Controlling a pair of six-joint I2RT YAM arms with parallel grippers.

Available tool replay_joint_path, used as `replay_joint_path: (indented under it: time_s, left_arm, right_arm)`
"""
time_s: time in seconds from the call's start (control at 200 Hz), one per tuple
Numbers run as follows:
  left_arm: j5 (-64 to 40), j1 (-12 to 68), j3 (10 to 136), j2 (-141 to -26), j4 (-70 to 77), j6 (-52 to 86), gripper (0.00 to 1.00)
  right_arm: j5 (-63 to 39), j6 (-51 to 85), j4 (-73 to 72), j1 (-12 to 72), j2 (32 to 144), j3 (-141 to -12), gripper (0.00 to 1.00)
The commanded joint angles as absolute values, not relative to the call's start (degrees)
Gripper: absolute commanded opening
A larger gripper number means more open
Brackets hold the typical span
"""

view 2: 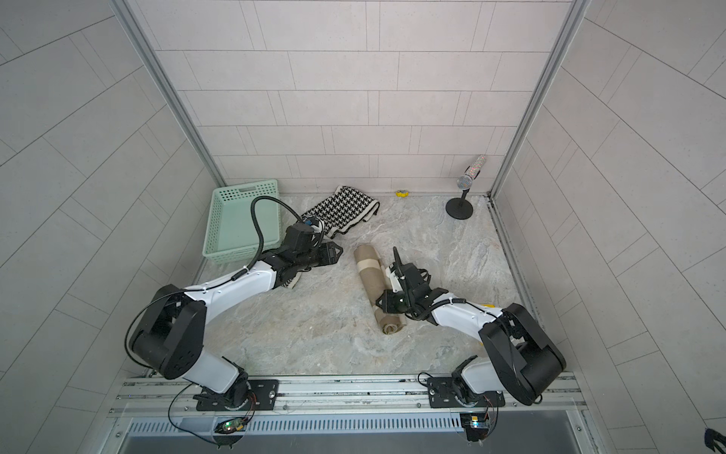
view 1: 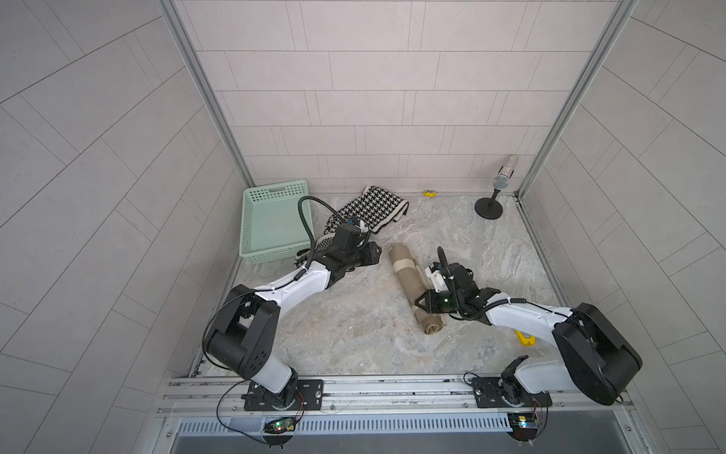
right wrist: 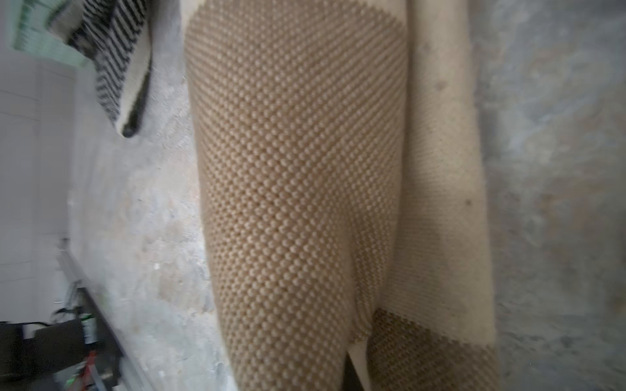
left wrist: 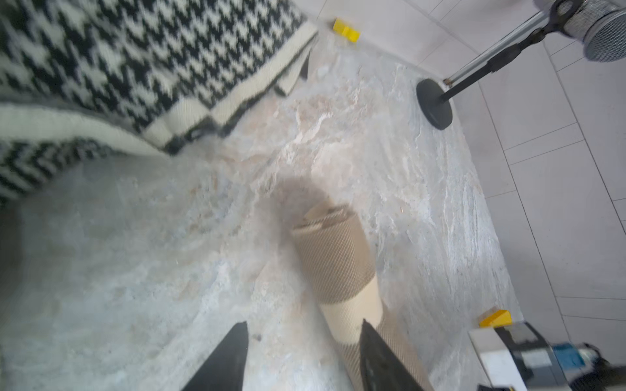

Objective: Roll up the scarf and place it into the basket
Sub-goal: Roll the scarf at the center of the board.

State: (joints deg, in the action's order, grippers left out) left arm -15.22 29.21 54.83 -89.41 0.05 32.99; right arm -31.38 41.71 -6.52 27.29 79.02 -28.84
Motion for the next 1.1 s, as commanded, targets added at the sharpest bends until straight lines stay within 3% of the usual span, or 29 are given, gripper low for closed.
replay_joint_path:
  time_s: [0.0, 0.115, 0.39, 0.741, 0.966, 1.091]
  left_arm:
    - [-20.57, 31.41, 55.26, -90.44, -4.85, 33.88, 0.67]
    - [-22.48, 34.64, 56.00, -92.71, -3.91, 34.08, 0.72]
    - [-23.86, 39.30, 58.69, -100.48, 2.58, 34.72, 0.73]
    - [-18.45, 40.74, 67.52, -109.00, -2.26, 33.05, 0.68]
    - [-14.50, 41.40, 72.13, -112.45, -8.57, 32.08, 0.62]
    - [-13.55, 41.42, 73.41, -113.93, -10.36, 32.17, 0.62]
  right_arm:
    - [-44.54, 51.82, -17.69, 23.17, 81.49, -23.97, 0.10]
    - [-48.01, 54.98, -24.40, 20.42, 84.26, -21.46, 0.12]
    - [-52.72, 64.60, -45.93, 16.35, 93.89, -16.28, 0.17]
    - [-51.93, 74.35, -73.08, 16.35, 107.00, -10.26, 0.36]
    - [-49.12, 70.56, -65.88, 16.44, 103.33, -9.04, 0.44]
    - [-45.71, 61.48, -43.32, 17.27, 91.79, -11.56, 0.46]
